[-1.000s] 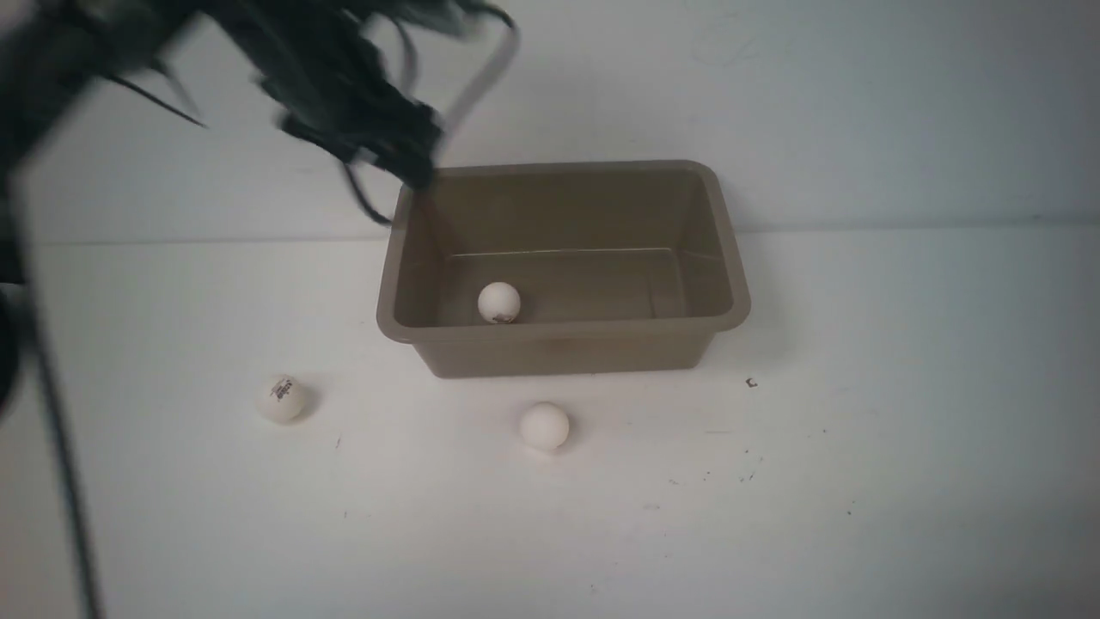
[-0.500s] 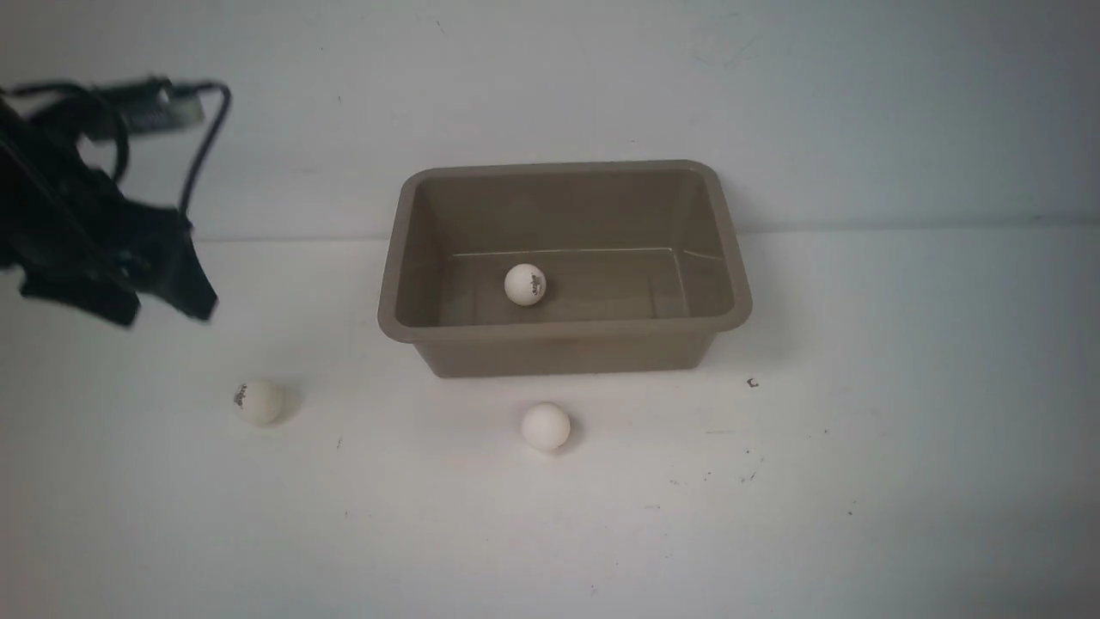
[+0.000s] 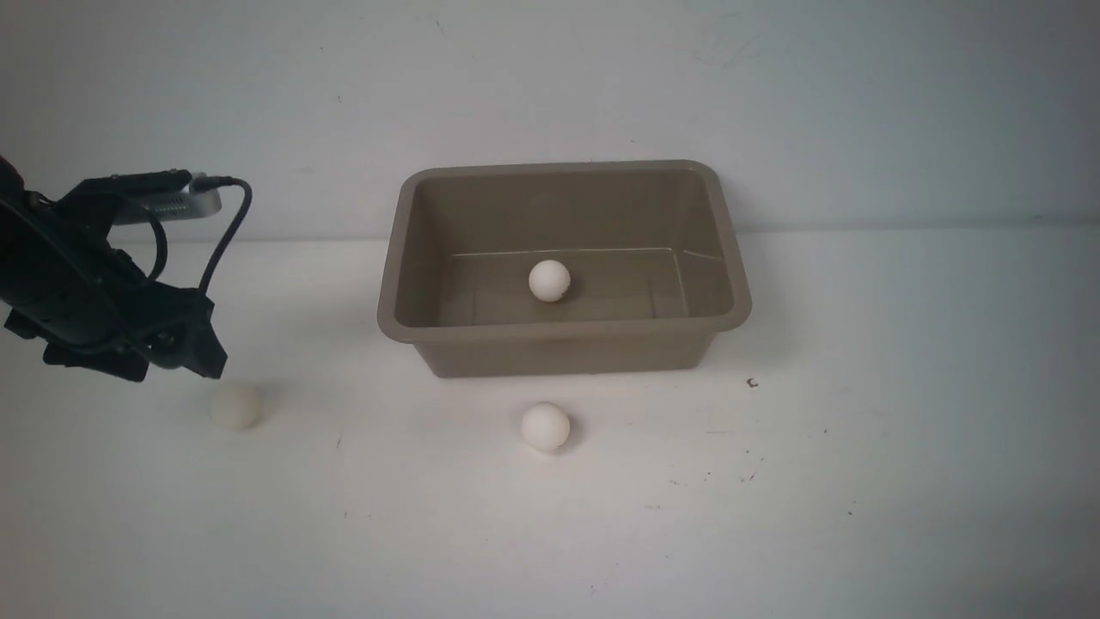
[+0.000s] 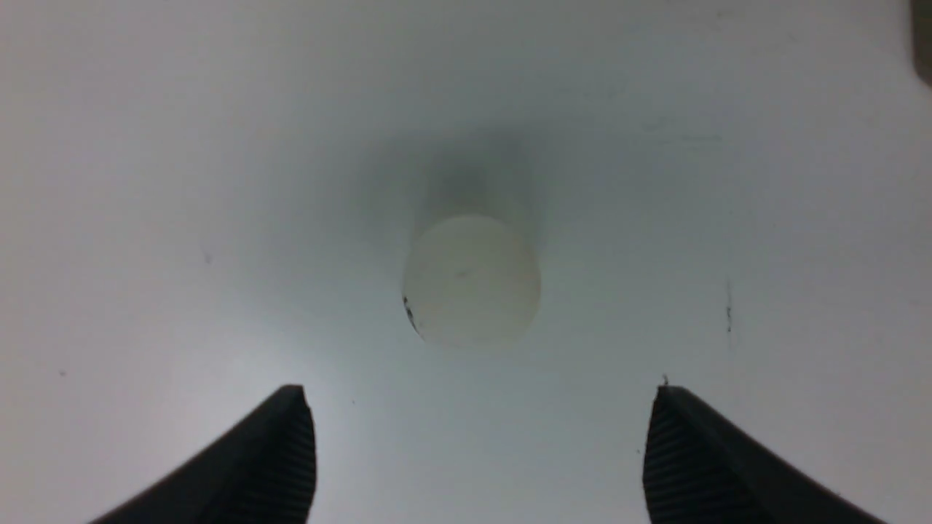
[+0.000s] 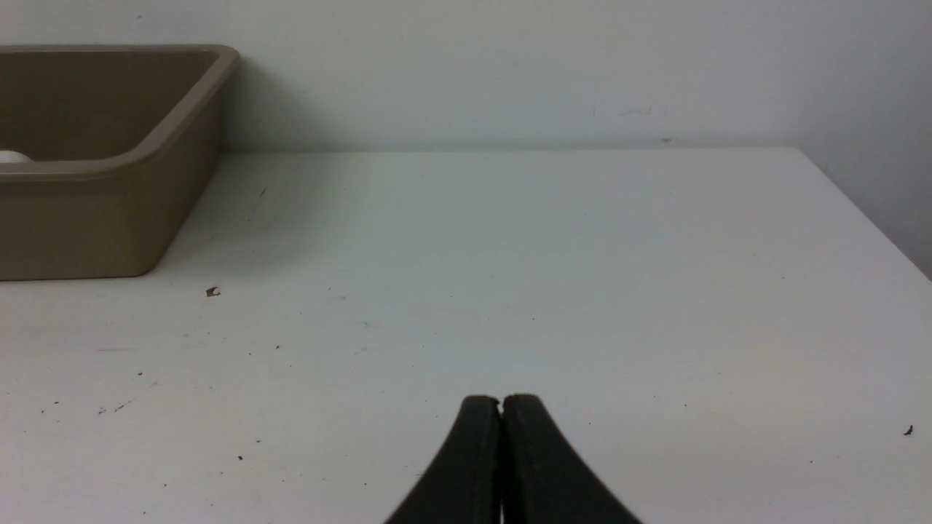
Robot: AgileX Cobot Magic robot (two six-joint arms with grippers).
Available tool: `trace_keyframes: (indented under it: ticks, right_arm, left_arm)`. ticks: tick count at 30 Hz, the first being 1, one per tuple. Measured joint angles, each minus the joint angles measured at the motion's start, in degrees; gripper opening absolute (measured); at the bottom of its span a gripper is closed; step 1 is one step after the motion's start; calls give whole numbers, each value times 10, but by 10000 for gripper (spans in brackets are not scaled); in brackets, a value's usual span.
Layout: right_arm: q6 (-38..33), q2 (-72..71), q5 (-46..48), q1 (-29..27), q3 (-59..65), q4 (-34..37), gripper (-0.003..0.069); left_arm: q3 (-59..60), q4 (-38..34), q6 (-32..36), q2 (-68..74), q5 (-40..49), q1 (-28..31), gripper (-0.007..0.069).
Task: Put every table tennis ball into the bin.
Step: Use the left arm to clamp the table tennis ball closest to it
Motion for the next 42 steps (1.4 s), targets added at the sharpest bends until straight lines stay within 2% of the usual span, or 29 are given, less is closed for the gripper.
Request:
trace_keyframes:
  ticks: [5,15,23,36,42]
  right_arm:
    - [0,0,0,0,0,0,-15]
    - [0,0,0,0,0,0,-15]
    - [0,0,0,0,0,0,-15]
    - [0,0,0,0,0,0,-15]
    - [0,0,0,0,0,0,-15]
  left_arm:
    - [0,-1,2,12,-30,0,541]
    - [0,1,2,76,-31,0,541]
    - [0,49,-35,93,-28,0,533]
    - [0,49,-42,93,-50,0,344]
    - [-1,41,-41,97,-47,0,330]
